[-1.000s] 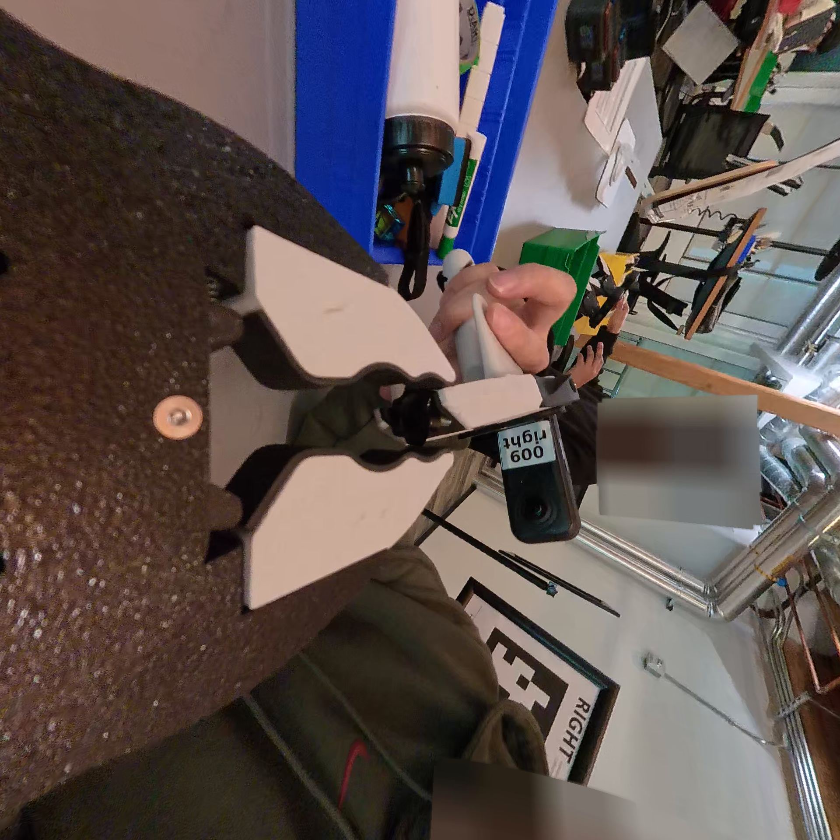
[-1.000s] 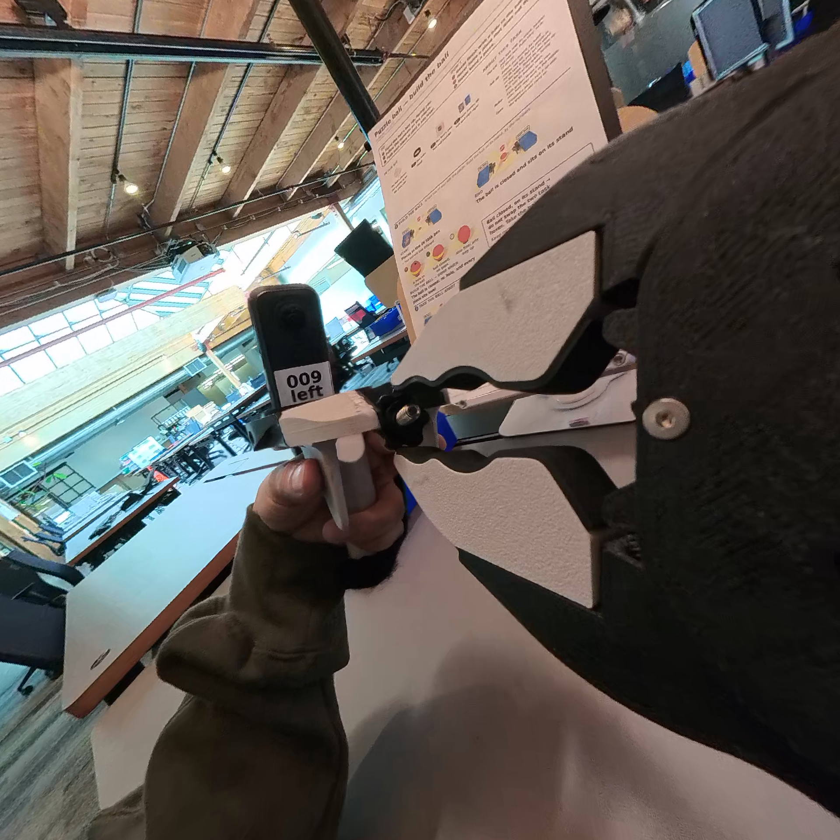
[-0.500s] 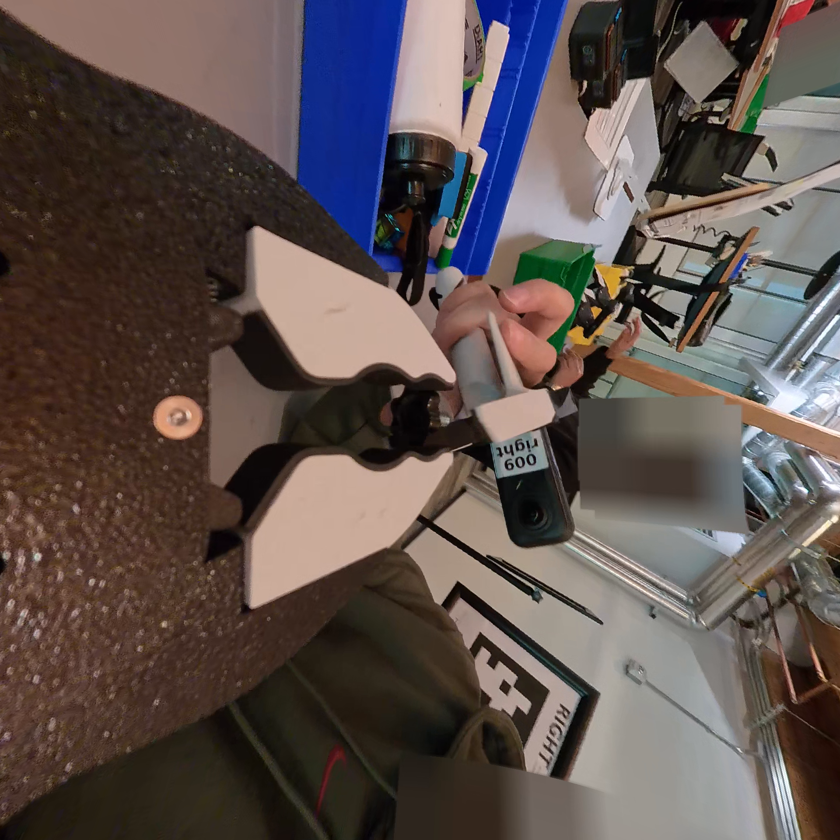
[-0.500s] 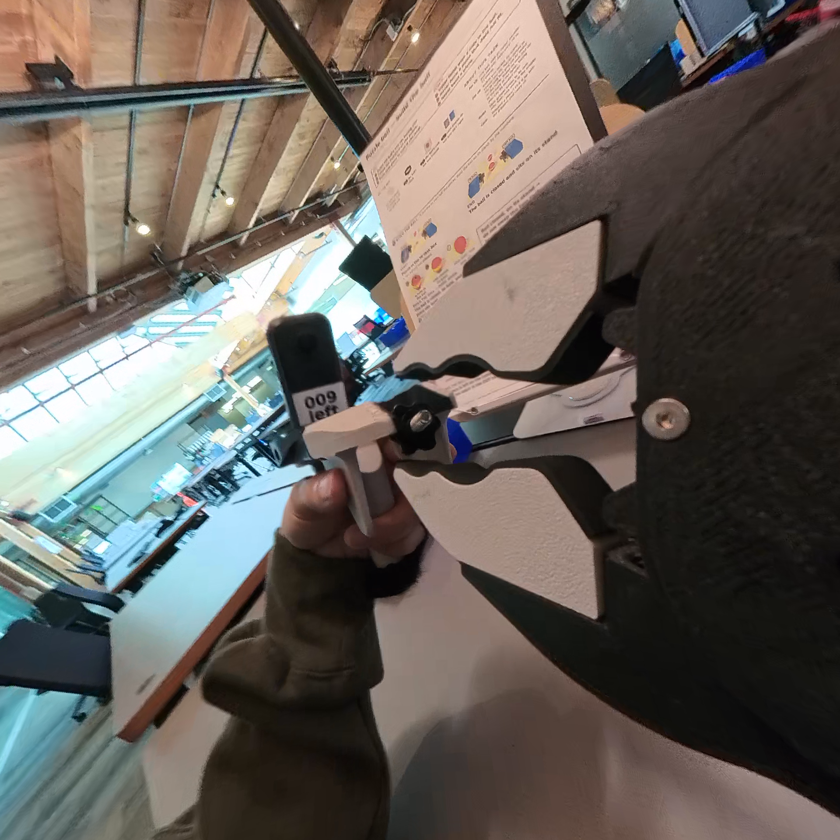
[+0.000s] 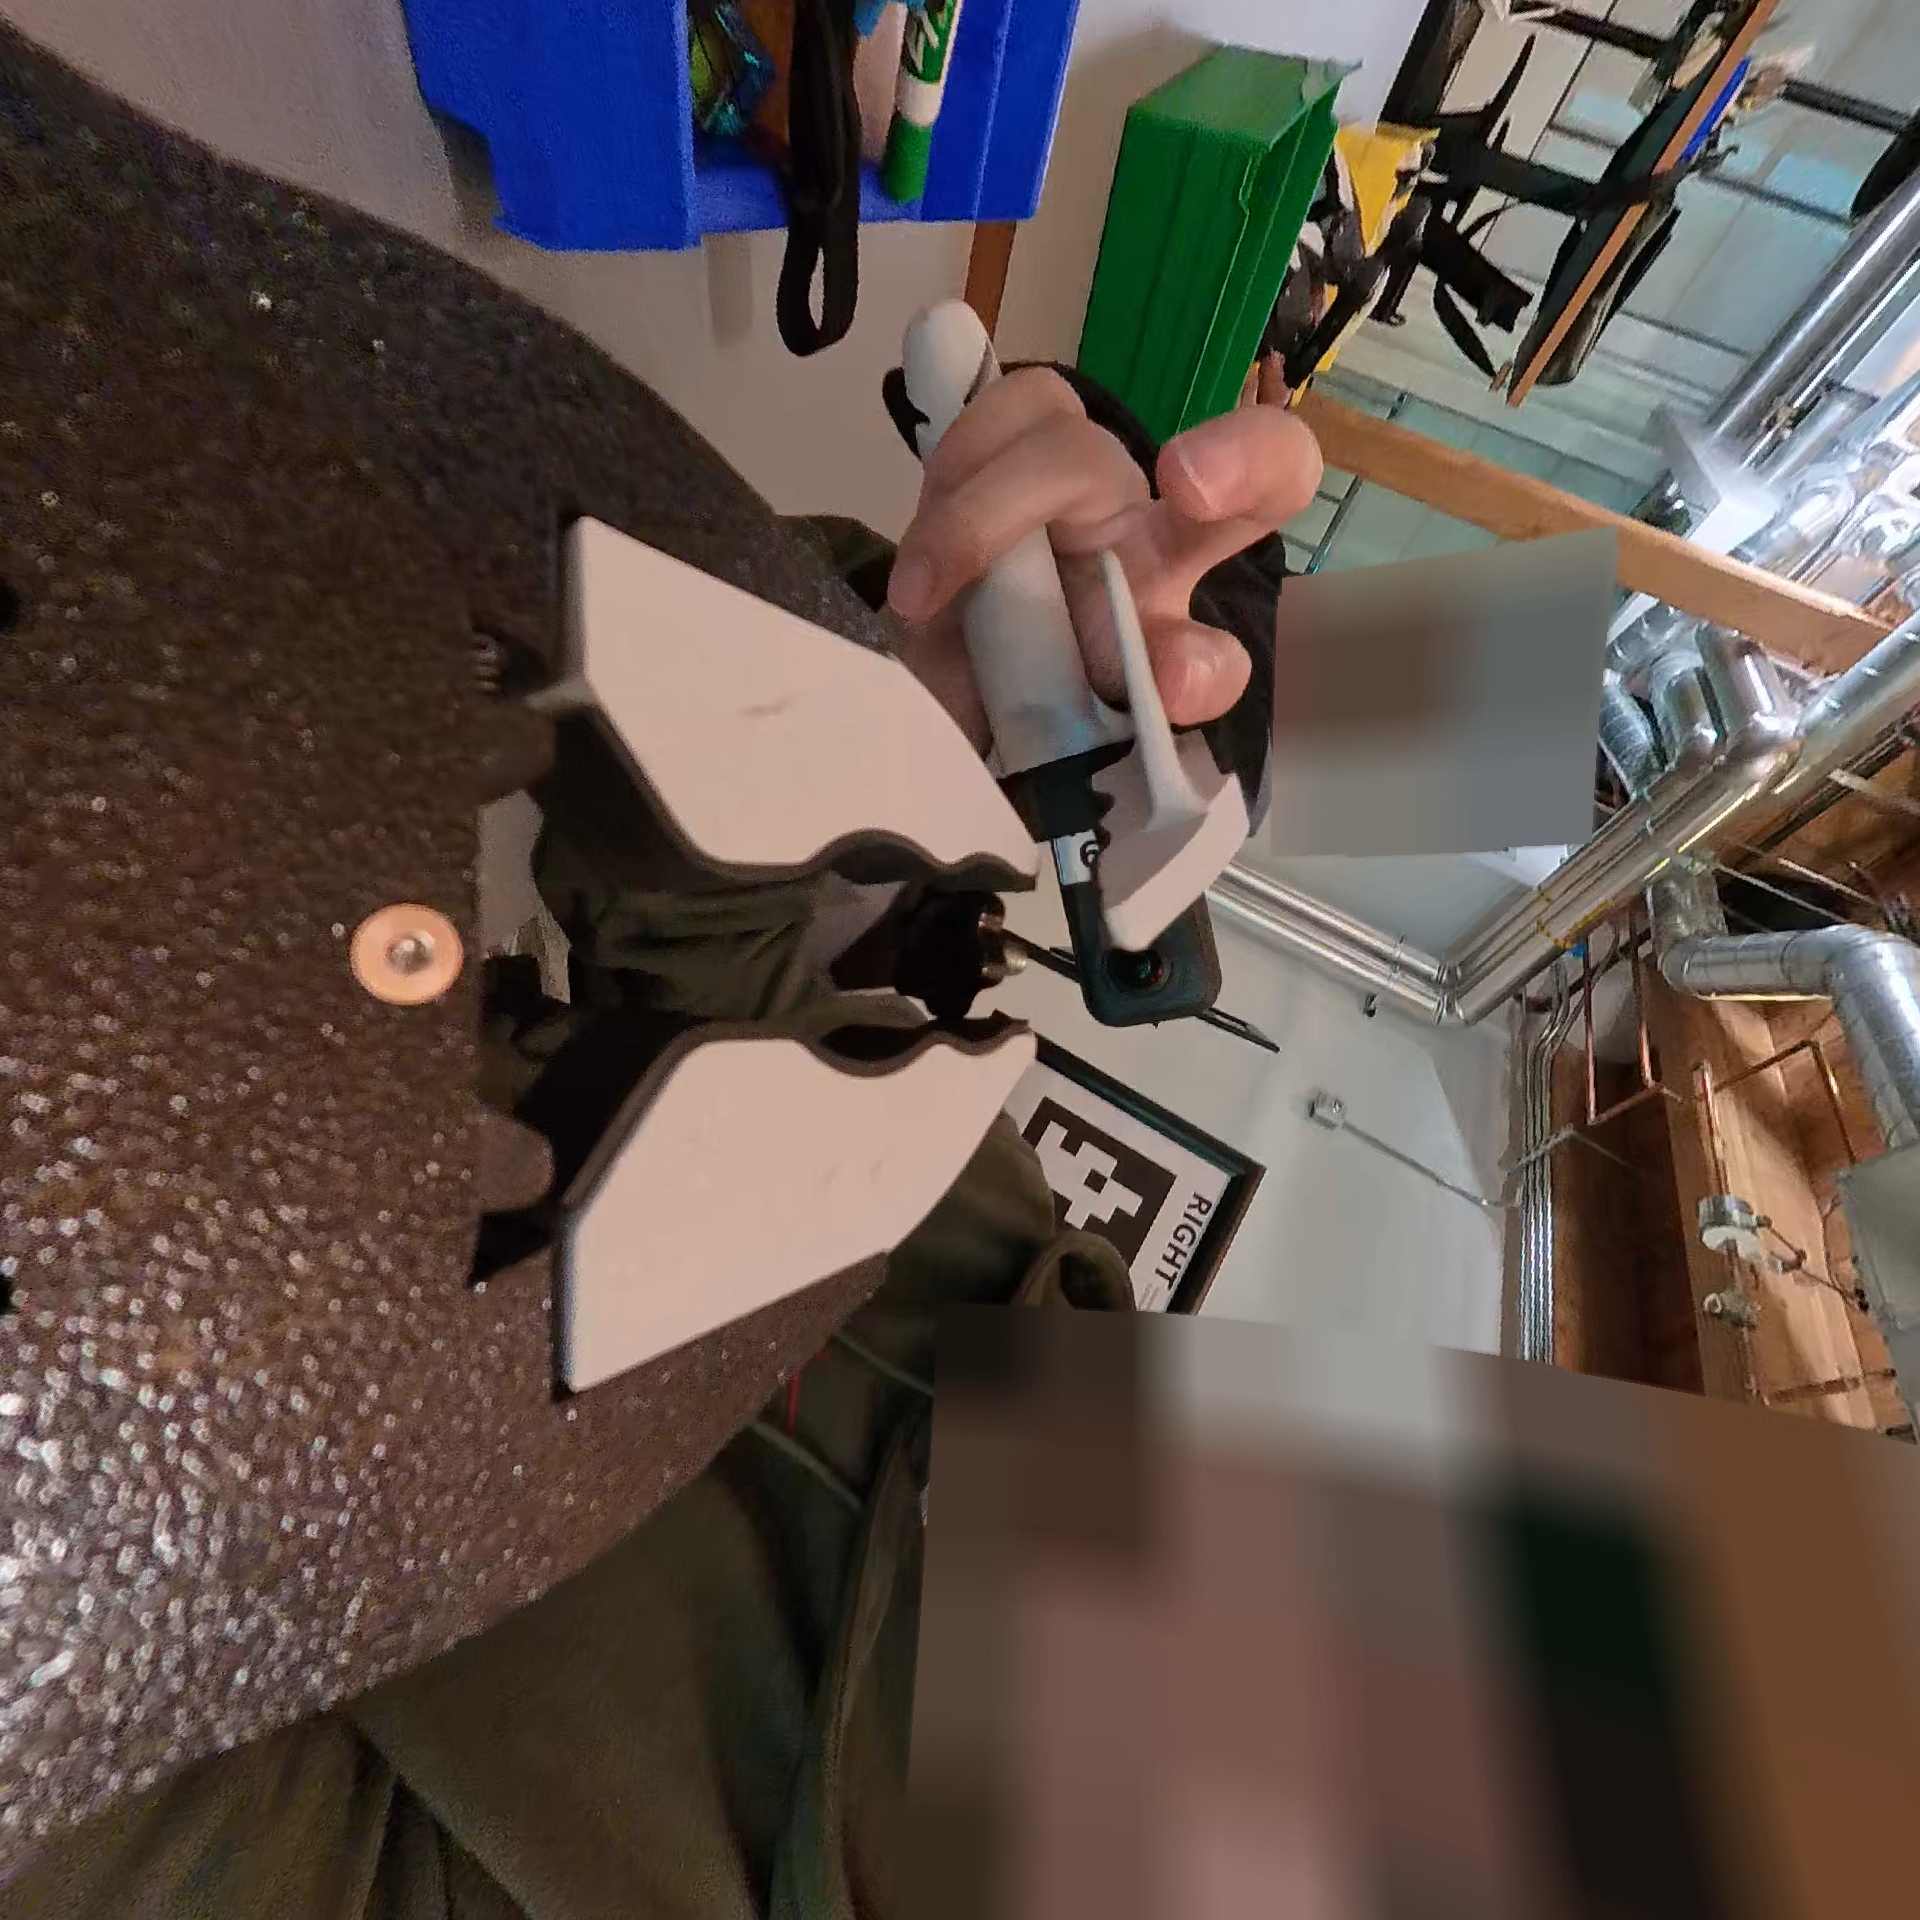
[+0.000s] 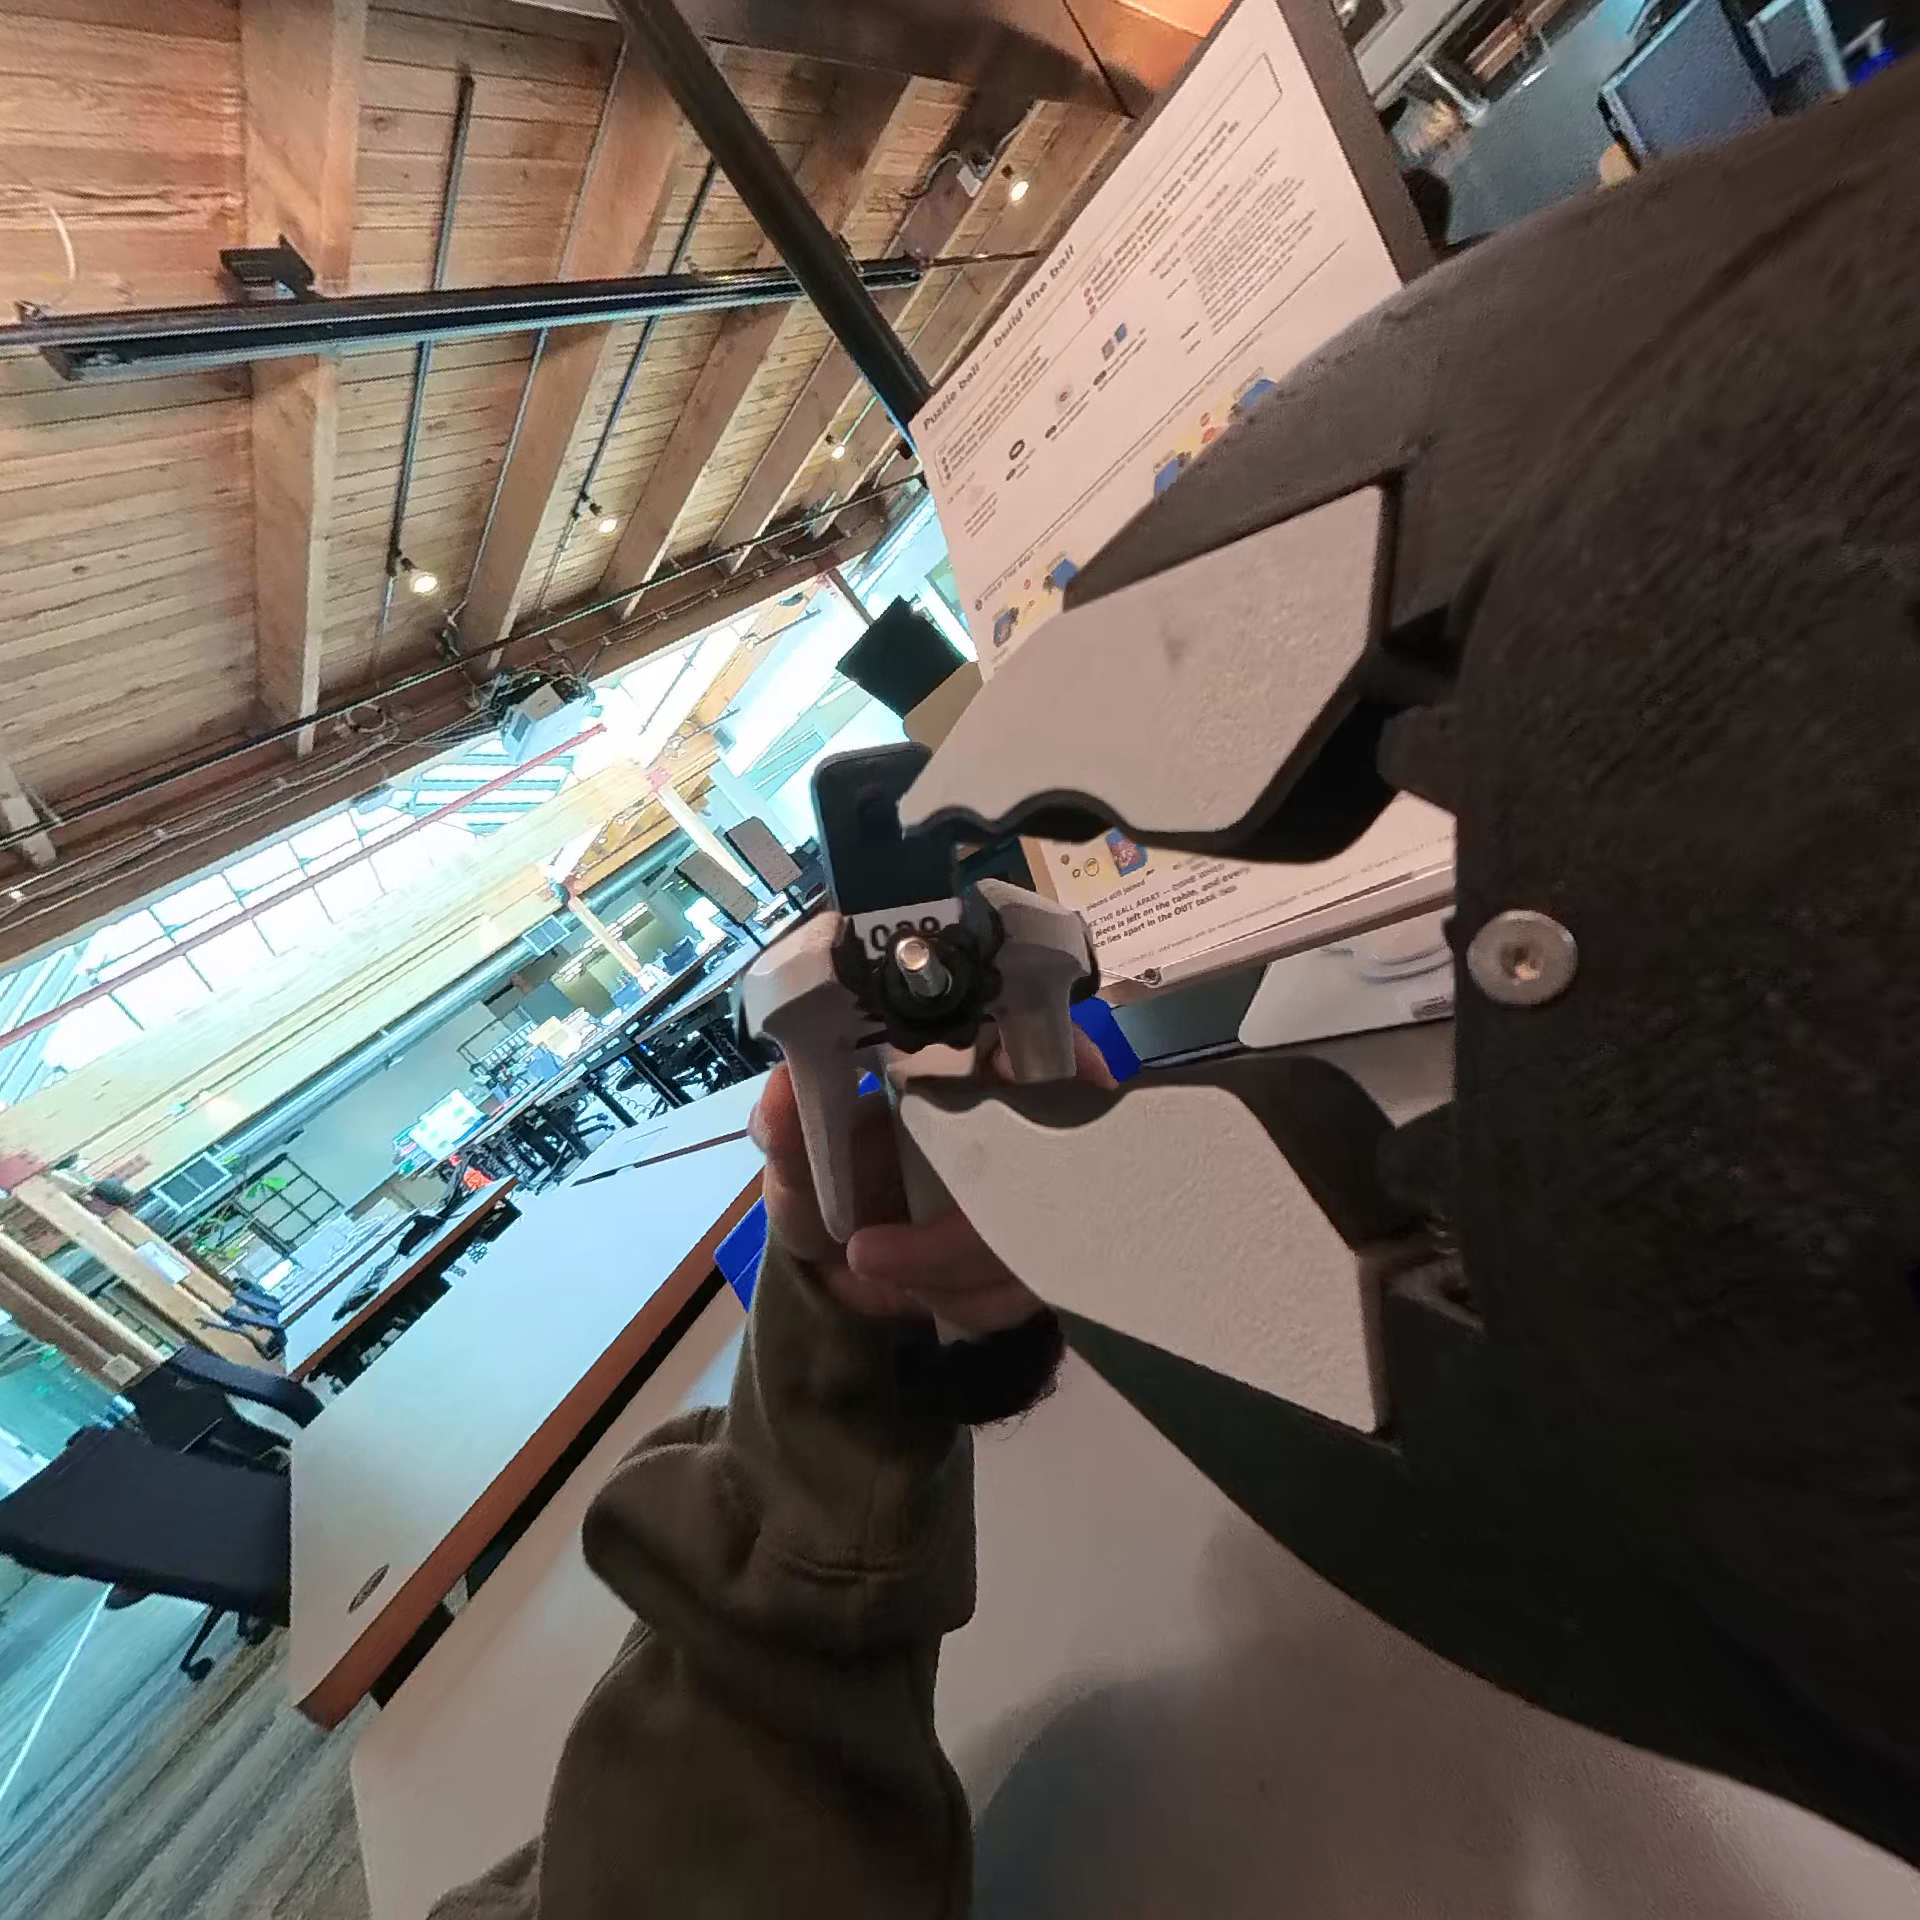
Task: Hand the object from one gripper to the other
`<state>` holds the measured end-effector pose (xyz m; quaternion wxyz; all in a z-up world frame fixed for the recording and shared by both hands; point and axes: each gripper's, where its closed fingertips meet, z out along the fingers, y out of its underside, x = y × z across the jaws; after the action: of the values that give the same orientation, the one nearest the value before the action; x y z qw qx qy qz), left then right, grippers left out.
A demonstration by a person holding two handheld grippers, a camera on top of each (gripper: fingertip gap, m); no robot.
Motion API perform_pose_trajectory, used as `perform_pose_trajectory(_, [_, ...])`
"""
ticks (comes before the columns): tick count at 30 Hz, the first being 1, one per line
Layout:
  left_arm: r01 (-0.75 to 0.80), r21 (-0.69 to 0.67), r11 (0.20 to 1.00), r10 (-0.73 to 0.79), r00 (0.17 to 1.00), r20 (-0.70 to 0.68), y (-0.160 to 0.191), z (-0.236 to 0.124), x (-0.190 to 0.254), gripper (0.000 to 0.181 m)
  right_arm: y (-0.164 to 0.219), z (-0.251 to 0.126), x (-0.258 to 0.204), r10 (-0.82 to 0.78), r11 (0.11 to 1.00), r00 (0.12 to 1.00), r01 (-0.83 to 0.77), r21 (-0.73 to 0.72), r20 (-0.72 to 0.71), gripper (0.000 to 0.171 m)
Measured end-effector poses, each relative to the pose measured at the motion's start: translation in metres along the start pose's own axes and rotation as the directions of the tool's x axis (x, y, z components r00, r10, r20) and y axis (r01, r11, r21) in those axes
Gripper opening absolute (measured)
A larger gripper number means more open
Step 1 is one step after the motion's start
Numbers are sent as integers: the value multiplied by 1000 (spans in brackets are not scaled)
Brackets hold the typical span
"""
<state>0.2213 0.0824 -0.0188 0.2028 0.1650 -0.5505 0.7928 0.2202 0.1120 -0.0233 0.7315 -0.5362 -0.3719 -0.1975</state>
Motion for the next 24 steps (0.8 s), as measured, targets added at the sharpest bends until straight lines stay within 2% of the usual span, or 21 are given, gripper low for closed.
perform_pose_trajectory(5, [25, -1, 1000, -25, 999, -24, 2, 2, -1, 23, 5, 3, -4, -62, 997, 998, 63, -48, 16, 29])
perform_pose_trajectory(9, [28, 2, 1000, -28, 1000, -2, 2, 1, -5, 23, 9, 2, -4, -69, 993, 997, 72, -93, 35, 27])
perform_pose_trajectory(11, [13, 12, 1000, -14, 998, 61, 0, -2, -12, 24, 18, 2, -3, -68, 981, 997, 75, -179, 45, 23])
perform_pose_trajectory(13, [-39, 16, 999, 34, 975, 222, -4, -10, -30, 25, 35, -1, 7, -99, 946, 995, 95, -311, 2, 23])
perform_pose_trajectory(16, [-124, -50, 991, 132, 853, 505, -8, -30, -58, 32, 59, -8, 21, -128, 874, 990, 86, -478, -56, 23])
perform_pose_trajectory(19, [-210, -145, 967, 250, 664, 705, -17, -48, -74, 36, 77, -14, 28, -155, 802, 985, 78, -592, -81, 23])
perform_pose_trajectory(21, [-274, -227, 935, 342, 518, 784, -26, -53, -76, 35, 85, -17, 32, -186, 760, 978, 84, -644, -92, 23])
perform_pose_trajectory(24, [-356, -383, 852, 505, 370, 780, -30, -40, -68, 25, 97, -23, 32, -206, 683, 976, 91, -724, -72, 23])
